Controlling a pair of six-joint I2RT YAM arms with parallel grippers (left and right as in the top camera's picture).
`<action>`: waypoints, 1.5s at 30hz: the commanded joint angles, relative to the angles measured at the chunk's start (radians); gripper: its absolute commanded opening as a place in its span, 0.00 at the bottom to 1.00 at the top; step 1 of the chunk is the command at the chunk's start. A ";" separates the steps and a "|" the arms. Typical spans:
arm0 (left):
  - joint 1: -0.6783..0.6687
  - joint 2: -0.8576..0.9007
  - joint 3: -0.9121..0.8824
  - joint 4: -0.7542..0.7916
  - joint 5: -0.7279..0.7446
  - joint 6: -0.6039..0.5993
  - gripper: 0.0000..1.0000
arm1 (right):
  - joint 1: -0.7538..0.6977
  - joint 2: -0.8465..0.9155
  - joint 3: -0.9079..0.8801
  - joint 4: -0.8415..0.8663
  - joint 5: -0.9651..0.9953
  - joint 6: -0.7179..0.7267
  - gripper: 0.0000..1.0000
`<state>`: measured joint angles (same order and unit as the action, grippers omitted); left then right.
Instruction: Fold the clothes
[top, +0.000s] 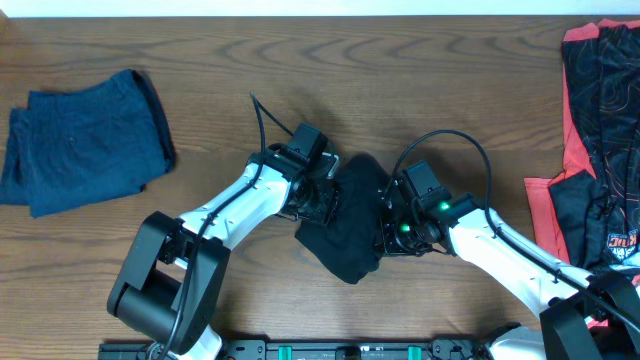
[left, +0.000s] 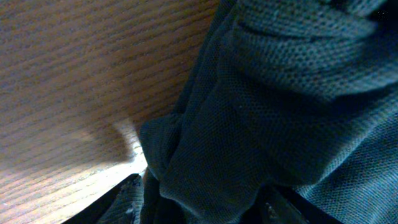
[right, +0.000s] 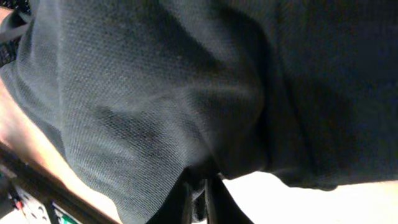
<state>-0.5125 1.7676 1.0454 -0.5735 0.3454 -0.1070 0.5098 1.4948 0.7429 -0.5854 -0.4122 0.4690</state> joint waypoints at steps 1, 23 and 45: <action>-0.004 0.018 -0.011 -0.001 0.010 0.009 0.61 | 0.007 -0.002 -0.009 0.000 0.021 0.018 0.01; -0.004 0.037 -0.038 0.001 0.009 0.009 0.60 | -0.050 -0.002 -0.015 -0.151 0.402 0.112 0.01; -0.003 -0.060 -0.097 0.056 -0.178 -0.168 0.52 | -0.052 -0.003 -0.013 -0.016 0.566 -0.027 0.08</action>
<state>-0.5247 1.7515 0.9596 -0.5091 0.2737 -0.2424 0.4679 1.4948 0.7376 -0.6132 0.0937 0.4992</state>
